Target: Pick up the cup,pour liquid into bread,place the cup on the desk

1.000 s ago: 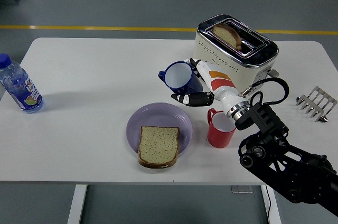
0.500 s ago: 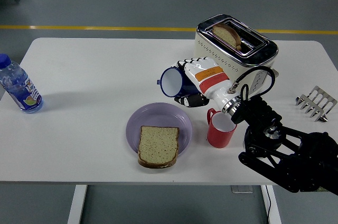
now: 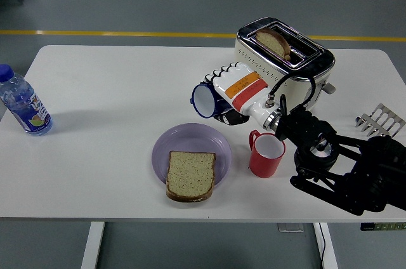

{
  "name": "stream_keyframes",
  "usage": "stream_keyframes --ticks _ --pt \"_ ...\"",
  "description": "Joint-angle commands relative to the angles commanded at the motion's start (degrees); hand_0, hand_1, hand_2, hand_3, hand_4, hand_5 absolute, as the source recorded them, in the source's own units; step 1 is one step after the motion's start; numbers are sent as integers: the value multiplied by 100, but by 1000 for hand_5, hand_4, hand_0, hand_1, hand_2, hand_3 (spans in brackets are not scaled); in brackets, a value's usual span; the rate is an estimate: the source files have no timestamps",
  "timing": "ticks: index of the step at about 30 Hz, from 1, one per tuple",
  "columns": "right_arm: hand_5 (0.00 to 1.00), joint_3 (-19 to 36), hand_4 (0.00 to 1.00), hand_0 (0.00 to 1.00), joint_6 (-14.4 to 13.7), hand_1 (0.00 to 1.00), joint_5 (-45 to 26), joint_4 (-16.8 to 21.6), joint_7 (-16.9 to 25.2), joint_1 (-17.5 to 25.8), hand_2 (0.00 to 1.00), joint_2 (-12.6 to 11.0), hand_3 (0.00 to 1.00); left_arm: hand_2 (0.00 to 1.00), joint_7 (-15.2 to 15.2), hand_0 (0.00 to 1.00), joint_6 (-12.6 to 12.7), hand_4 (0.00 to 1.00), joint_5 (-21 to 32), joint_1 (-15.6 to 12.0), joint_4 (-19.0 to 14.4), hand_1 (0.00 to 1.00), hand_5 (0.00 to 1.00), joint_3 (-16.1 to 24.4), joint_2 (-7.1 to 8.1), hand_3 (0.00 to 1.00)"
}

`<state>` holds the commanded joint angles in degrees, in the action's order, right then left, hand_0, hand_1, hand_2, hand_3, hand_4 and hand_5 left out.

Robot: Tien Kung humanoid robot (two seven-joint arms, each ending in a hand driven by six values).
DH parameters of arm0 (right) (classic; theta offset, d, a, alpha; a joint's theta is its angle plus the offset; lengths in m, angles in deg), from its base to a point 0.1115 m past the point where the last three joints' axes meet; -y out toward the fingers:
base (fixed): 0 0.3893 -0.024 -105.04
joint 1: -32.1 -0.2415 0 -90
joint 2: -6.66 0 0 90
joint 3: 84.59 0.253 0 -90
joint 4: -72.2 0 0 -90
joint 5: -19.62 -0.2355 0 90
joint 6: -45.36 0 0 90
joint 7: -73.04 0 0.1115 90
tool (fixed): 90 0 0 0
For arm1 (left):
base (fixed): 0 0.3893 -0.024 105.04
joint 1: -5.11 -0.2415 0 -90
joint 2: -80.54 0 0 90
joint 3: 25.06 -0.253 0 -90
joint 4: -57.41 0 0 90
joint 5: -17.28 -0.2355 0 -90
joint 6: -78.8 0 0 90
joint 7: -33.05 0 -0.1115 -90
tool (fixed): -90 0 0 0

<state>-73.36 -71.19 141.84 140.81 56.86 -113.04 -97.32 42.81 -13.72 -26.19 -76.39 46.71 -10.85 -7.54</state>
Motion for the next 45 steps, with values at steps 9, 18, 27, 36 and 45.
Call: stream_keyframes --ticks 9,18,27,36,45 --pt "8 -513 713 364 -283 378 310 18 -339 -238 518 12 558 741 -6 671 4 405 23 -52 2 740 998 -28 -17 640" --pt "2 -703 699 381 -417 383 492 -76 -474 -377 521 119 560 741 -9 671 7 405 28 -73 0 740 998 -61 -20 640" --pt "2 -878 689 395 -528 387 517 -133 -428 -393 524 127 561 741 -9 671 8 405 17 -60 -4 739 998 -32 -16 639" --pt "2 -902 682 396 -719 391 431 -244 -259 -383 525 155 561 741 -9 671 8 405 15 -59 -6 739 998 -29 -18 640" --pt "2 -534 670 414 -865 393 -485 -95 410 -205 526 26 562 741 -4 670 3 404 3 -52 -7 740 998 3 -14 640"
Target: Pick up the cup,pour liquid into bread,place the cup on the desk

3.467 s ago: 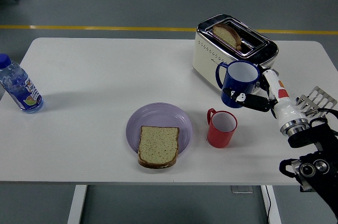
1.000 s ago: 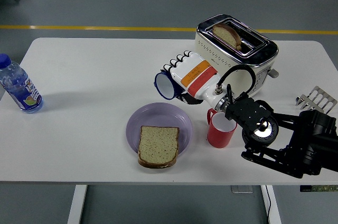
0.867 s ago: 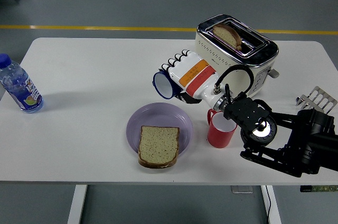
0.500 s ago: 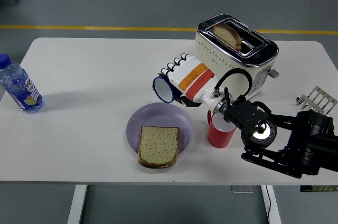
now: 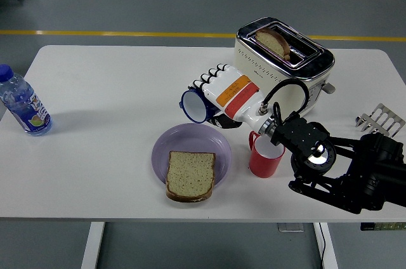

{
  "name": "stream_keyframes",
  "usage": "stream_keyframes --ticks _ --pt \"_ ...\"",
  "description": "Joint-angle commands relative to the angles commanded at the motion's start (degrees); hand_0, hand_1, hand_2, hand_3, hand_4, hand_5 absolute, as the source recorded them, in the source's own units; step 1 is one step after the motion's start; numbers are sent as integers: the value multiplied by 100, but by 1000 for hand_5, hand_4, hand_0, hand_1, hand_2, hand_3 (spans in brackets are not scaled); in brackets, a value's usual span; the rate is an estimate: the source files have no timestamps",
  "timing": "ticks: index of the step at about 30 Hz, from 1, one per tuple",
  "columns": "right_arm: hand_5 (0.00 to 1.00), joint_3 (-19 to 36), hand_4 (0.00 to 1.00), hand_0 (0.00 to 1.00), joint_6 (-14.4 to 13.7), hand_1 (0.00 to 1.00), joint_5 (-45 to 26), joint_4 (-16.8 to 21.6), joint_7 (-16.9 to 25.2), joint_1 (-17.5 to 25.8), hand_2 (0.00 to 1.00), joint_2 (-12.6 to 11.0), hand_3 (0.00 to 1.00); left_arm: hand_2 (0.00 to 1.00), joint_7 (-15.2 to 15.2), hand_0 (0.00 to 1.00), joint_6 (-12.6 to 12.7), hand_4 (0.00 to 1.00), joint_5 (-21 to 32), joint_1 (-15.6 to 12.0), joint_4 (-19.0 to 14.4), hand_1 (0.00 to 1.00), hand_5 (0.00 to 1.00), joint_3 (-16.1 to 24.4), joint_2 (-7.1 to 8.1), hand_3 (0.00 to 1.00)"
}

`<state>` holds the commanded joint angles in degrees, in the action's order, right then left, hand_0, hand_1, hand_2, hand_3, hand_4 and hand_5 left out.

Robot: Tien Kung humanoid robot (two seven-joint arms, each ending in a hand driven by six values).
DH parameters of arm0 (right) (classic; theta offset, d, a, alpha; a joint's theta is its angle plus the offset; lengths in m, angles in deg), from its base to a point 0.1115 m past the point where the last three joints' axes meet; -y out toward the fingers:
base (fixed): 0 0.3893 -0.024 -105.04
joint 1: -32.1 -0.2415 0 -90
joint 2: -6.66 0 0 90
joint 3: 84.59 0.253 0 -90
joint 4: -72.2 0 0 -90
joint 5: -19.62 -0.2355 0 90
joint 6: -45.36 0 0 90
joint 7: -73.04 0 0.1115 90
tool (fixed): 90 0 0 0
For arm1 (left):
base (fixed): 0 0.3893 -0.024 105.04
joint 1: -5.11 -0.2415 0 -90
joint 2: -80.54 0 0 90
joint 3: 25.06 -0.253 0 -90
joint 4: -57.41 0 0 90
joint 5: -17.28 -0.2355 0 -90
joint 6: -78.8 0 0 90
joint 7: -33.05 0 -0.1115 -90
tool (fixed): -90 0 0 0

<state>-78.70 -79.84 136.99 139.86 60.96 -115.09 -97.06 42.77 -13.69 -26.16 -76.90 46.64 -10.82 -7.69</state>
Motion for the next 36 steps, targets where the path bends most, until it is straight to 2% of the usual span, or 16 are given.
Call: stream_keyframes --ticks 1,4,7,10,17,21,22,28,31,36 --pt "2 29 670 414 -3 393 -81 26 57 18 526 -16 562 741 0 670 0 404 0 0 0 740 998 1 0 640" --pt "2 304 670 415 29 394 -794 278 566 181 525 -151 560 741 1 671 0 405 -11 0 0 740 998 10 -1 640" --pt "2 533 670 415 34 394 -1344 441 823 306 525 -235 560 741 0 671 -1 405 -23 0 -2 740 998 17 1 640" --pt "2 1009 672 434 248 394 -2053 756 1069 559 527 -389 561 741 3 671 -2 404 -21 0 -1 740 998 15 1 640" --pt "2 2224 666 434 753 392 -3364 1281 693 1234 528 -625 561 741 3 671 0 407 -51 -1 0 740 998 63 1 640" --pt "2 3012 666 434 1193 392 -3709 1606 231 1771 528 -762 561 741 3 671 6 407 -68 0 1 740 998 86 -1 640" --pt "2 3273 652 434 1386 390 -3903 1718 99 1980 531 -785 562 741 3 670 9 405 -71 -5 2 740 998 86 -2 640" --pt "2 4498 655 423 1988 392 -4451 2161 -292 2800 533 -819 563 741 -1 670 19 405 -99 -12 4 740 998 76 -9 640" --pt "2 5090 655 423 2078 392 -4710 2319 -342 3191 533 -826 563 741 0 670 20 405 -101 -18 3 740 998 80 -13 640" --pt "2 5747 653 419 2007 390 -4863 2401 -243 3679 533 -809 565 741 -4 670 23 405 -118 -22 6 740 998 75 -14 640"
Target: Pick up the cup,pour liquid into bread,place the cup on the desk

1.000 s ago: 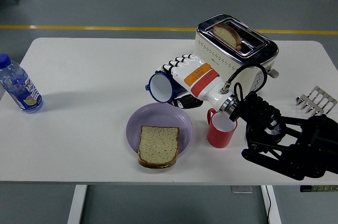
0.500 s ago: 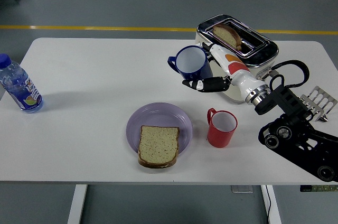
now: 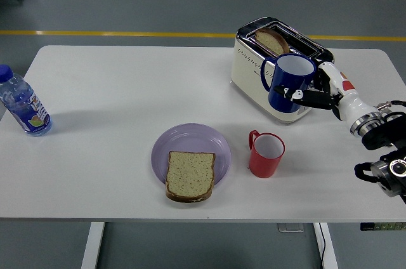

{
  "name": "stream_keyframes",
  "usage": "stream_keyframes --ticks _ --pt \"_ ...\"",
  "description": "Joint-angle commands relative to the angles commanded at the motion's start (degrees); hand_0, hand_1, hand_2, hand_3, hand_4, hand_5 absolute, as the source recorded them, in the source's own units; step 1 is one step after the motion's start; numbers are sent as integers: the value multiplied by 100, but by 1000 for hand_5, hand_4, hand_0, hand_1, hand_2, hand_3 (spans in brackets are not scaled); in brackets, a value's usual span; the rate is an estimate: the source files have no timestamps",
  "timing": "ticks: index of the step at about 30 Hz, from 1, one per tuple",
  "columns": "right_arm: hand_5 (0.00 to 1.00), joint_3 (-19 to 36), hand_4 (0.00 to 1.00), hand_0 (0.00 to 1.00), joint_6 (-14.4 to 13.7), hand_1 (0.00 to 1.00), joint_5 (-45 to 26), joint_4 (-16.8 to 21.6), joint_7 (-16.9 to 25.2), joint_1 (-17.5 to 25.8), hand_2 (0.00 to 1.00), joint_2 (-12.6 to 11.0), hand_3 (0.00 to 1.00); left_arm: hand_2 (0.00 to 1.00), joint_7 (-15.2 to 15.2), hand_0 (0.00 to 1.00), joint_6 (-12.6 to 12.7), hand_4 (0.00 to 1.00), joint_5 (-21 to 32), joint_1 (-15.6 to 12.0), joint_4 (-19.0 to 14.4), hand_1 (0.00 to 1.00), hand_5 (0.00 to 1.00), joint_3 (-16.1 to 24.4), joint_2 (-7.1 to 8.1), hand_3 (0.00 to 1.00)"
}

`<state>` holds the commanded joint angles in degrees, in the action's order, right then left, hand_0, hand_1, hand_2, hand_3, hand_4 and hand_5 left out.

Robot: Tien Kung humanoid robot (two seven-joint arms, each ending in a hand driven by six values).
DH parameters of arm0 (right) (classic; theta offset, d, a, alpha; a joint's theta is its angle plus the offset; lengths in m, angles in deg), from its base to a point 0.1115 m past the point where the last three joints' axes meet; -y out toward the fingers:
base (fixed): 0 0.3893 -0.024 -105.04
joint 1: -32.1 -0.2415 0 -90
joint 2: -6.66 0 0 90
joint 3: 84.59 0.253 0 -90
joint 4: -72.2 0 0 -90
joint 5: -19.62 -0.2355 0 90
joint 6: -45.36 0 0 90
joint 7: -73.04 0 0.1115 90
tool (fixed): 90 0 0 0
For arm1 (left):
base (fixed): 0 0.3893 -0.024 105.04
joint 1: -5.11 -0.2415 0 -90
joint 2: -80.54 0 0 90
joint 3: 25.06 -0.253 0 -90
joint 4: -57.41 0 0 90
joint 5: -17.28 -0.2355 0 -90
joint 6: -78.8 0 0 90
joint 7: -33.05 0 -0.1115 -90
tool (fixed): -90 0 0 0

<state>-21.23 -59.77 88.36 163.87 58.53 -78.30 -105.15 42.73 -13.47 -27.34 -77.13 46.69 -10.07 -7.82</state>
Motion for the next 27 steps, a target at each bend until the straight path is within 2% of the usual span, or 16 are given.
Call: stream_keyframes --ticks 4,12,16,21,27 --pt "2 438 654 419 -128 389 254 -24 102 313 532 56 564 741 1 670 4 405 6 -10 1 740 998 -14 -6 640" --pt "2 938 647 422 -372 387 554 -83 351 750 532 134 565 741 -1 670 4 405 2 -31 3 740 998 -69 -8 640" --pt "2 1006 641 431 -459 388 646 -132 434 924 531 149 565 741 -2 670 2 405 -2 -33 3 740 998 -71 -7 640" --pt "2 1054 641 431 -659 388 849 -320 639 1239 531 288 565 741 -2 670 -1 405 -4 -44 3 740 998 -93 -6 640" --pt "2 941 637 439 -1136 390 1169 -657 1112 1357 532 492 564 741 -1 670 1 405 -2 -43 0 740 998 -98 -11 640"
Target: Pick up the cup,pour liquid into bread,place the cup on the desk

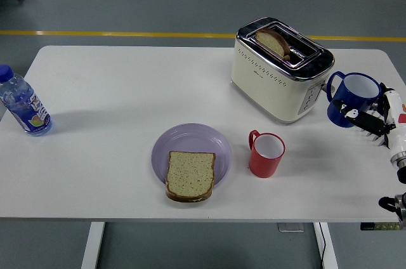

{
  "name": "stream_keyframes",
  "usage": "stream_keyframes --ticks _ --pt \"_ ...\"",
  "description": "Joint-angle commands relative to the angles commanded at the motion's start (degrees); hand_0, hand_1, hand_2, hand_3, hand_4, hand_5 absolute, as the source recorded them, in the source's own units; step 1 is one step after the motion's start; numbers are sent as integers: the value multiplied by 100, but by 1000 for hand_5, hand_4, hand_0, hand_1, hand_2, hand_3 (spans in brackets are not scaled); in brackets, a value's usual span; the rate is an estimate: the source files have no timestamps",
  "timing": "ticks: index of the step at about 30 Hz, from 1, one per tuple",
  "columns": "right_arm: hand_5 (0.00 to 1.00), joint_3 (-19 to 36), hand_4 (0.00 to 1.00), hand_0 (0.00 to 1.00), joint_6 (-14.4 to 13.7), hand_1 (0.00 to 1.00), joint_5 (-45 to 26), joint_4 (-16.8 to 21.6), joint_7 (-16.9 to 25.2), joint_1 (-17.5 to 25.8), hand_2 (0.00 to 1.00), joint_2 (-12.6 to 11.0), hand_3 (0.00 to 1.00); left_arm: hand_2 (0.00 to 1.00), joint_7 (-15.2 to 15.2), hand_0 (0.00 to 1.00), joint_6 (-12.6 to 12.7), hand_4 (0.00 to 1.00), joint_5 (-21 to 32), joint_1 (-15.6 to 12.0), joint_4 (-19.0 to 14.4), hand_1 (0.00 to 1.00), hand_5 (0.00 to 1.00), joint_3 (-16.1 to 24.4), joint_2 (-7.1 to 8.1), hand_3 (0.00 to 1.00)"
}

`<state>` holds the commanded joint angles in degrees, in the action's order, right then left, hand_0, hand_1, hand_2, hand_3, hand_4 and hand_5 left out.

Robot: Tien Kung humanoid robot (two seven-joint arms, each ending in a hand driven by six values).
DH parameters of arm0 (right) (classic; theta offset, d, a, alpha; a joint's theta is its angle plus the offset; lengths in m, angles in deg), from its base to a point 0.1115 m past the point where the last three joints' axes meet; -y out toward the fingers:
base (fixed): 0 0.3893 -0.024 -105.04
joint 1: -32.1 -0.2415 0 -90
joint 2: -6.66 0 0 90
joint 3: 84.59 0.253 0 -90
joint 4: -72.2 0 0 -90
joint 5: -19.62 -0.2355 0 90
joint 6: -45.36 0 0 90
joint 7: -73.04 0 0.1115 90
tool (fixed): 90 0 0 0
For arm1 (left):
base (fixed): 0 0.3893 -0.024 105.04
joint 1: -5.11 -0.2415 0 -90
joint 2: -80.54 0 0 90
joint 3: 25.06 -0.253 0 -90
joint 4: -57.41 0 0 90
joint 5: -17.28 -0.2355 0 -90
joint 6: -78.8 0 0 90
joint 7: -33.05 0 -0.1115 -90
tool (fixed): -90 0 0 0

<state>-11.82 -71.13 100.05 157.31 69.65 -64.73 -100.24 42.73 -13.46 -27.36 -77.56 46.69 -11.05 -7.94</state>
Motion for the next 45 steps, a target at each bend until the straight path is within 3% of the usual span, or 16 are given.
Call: stream_keyframes --ticks 8,15,28,45 --pt "2 -201 635 448 -282 398 -80 -446 776 120 534 129 564 741 -1 670 -9 404 -10 29 -1 740 998 40 0 640" --pt "2 -301 633 455 -299 403 -227 -691 1184 240 536 221 565 741 -4 670 -12 404 -26 43 -1 740 998 49 4 639" --pt "2 -626 608 469 -381 422 -526 -1628 1974 228 546 396 564 741 3 670 -19 404 -34 61 0 740 998 40 10 639" --pt "2 -964 575 481 -313 425 -906 -2278 2243 52 551 402 582 741 -2 670 -12 404 -33 62 1 741 998 34 2 639"
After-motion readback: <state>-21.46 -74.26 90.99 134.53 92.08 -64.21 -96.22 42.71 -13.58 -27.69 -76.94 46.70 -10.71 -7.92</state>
